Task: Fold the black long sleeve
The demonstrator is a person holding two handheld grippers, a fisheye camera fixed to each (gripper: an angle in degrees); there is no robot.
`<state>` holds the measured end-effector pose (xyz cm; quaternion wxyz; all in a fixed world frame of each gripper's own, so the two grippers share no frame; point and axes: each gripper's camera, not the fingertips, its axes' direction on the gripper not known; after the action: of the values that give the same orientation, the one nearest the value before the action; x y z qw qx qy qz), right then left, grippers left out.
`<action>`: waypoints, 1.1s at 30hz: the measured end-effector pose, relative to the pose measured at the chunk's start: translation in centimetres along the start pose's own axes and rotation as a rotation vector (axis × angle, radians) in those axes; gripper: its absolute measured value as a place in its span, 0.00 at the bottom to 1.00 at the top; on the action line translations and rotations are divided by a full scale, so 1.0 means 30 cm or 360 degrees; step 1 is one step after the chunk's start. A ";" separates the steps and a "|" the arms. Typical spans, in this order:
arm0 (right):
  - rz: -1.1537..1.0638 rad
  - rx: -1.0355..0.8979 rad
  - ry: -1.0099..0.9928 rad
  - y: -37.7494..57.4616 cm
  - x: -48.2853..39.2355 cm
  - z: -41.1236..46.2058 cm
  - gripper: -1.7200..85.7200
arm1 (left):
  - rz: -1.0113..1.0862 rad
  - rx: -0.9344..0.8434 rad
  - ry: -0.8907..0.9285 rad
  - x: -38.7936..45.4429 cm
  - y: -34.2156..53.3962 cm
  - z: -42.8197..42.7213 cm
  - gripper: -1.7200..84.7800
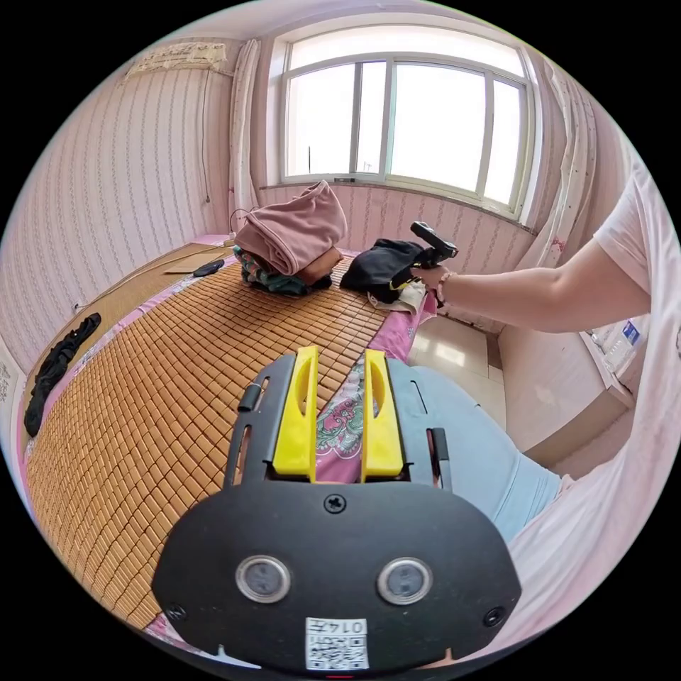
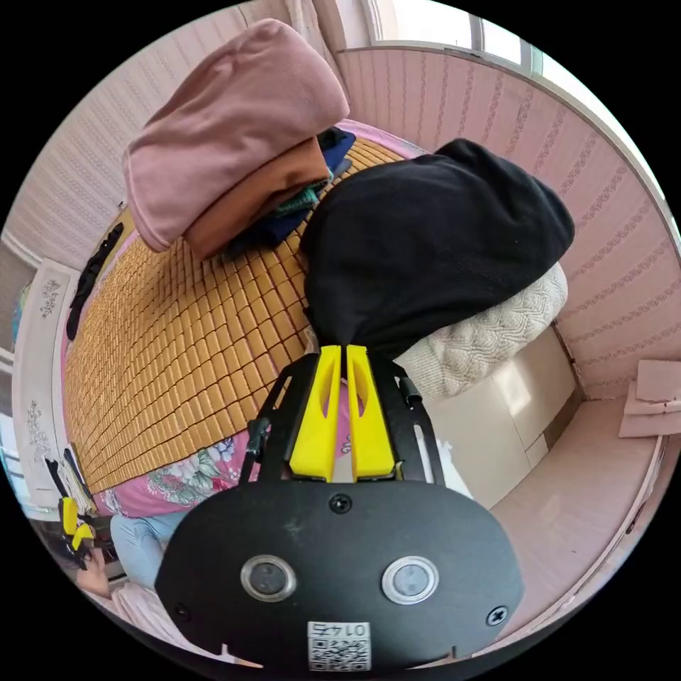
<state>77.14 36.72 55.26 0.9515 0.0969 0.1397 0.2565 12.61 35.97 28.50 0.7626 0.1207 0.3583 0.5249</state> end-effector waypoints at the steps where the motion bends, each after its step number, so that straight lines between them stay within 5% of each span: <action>1: -0.0106 0.0075 0.0004 0.014 -0.019 -0.047 0.03 | -0.0008 0.0002 0.0000 -0.006 0.002 0.002 0.14; 5: -0.0439 0.0243 -0.0139 0.046 -0.111 -0.206 0.03 | -0.0042 0.0000 -0.0011 -0.035 0.016 0.002 0.15; 13: -0.1136 0.0208 -0.1072 -0.018 -0.507 -0.378 0.02 | -0.0157 0.0027 -0.0313 -0.184 0.064 -0.140 0.18; 19: -0.1228 0.0243 -0.1906 -0.049 -0.777 -0.418 0.02 | -0.0305 0.0046 -0.0657 -0.413 0.086 -0.359 0.13; 26: -0.1111 0.0287 -0.1670 0.076 -0.791 -0.335 0.02 | -0.0615 0.0101 -0.0767 -0.565 0.289 -0.543 0.10; 33: -0.0832 -0.0507 -0.0781 0.244 -0.644 0.144 0.04 | -0.0909 -0.0356 -0.0510 -0.600 0.582 -0.379 0.11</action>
<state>59.09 32.49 65.39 0.9930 -0.0325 -0.1136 -0.0069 -10.96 25.14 37.72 0.9338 0.0122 0.1936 0.3008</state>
